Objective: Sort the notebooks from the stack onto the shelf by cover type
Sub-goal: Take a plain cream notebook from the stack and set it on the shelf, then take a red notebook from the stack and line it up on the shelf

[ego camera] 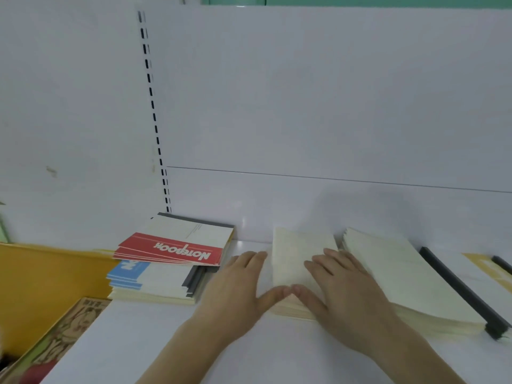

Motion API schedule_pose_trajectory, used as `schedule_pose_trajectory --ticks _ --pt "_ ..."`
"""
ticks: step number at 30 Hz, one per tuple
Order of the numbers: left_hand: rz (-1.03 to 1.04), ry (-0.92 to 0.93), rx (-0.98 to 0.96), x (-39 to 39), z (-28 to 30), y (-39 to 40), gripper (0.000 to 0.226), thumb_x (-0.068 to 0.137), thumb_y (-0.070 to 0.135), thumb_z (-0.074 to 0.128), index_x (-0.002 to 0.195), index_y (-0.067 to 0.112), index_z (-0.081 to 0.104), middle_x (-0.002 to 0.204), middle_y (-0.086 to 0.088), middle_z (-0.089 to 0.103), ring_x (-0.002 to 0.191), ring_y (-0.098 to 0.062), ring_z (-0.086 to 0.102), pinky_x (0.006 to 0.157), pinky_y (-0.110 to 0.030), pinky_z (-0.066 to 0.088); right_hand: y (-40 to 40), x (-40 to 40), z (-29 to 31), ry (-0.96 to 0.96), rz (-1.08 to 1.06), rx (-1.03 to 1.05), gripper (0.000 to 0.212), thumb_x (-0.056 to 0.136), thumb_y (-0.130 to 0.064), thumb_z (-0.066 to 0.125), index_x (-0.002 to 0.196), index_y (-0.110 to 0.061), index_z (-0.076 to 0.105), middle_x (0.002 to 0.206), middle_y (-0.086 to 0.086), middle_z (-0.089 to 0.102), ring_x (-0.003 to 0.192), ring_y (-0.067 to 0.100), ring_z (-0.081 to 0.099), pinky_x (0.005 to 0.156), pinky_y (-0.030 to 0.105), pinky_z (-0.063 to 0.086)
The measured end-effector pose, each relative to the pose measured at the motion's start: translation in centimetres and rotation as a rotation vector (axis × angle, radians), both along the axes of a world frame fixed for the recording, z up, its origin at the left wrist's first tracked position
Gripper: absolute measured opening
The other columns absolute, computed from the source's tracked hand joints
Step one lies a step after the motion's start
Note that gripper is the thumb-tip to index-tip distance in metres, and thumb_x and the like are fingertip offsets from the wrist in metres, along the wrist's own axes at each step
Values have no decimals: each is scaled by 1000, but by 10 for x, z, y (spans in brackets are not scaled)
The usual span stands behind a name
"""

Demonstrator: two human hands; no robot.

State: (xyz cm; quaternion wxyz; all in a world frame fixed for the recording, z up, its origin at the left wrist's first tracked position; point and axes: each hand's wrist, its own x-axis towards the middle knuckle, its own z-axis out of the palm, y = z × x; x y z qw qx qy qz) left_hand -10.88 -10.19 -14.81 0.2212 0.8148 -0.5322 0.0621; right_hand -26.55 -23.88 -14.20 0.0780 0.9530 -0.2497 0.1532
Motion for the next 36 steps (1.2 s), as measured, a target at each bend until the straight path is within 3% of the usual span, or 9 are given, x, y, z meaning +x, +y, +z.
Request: schedule_pose_trajectory --ticks 4,7,15,20,24,27,29,32,36 --pt "143 -2 -153 30 6 24 39 96 57 48 123 31 60 116 15 64 107 -9 58 86 -23 45 25 39 -4 -153 107 -6 55 95 -57 33 120 -21 66 119 -6 66 122 18 55 108 35 42" --pt "206 -8 -222 64 9 47 23 97 42 55 107 26 67 103 10 68 97 -16 61 79 -28 46 46 77 1 -185 154 40 58 95 -58 31 128 -21 62 128 -5 62 127 17 51 111 31 38" --pt "319 -79 101 161 3 96 57 97 60 42 145 28 45 152 5 43 143 -19 34 119 -38 30 88 181 8 39 165 241 74 96 -64 31 153 -19 26 162 1 18 150 20 10 123 35 12" --pt "190 -146 82 185 1 114 46 100 59 34 134 34 53 134 17 58 128 -12 48 112 -32 35 90 206 3 94 150 78 49 97 -61 32 122 -27 57 112 -8 60 109 15 56 101 32 37" --pt "145 -29 -50 199 -2 118 50 100 51 44 142 25 52 134 12 62 127 -14 48 108 -31 40 99 199 3 89 181 -85 42 100 -44 22 118 -25 54 102 -4 63 92 22 61 77 34 42" --pt "113 5 -158 203 -5 119 39 100 46 49 126 23 66 121 10 68 117 -15 52 102 -32 45 101 194 -2 130 194 -154 37 82 -24 53 119 -21 56 89 -3 66 71 22 61 65 32 46" --pt "100 9 -188 202 -3 121 35 100 49 44 105 26 71 104 13 71 101 -14 56 92 -30 48 100 189 0 108 198 -186 41 77 -25 47 115 -21 61 86 -4 69 65 20 62 61 30 49" --pt "97 43 -162 203 4 121 47 103 48 36 70 23 58 69 8 65 74 -14 55 68 -30 48 109 184 12 164 160 -196 43 85 -22 37 122 -25 59 105 -5 68 83 22 63 74 33 47" --pt "72 73 -110 200 17 119 40 103 44 38 75 22 57 66 4 65 65 -12 58 57 -25 44 111 179 14 210 121 -244 36 90 -18 50 126 -27 55 108 -6 63 92 22 62 80 34 41"
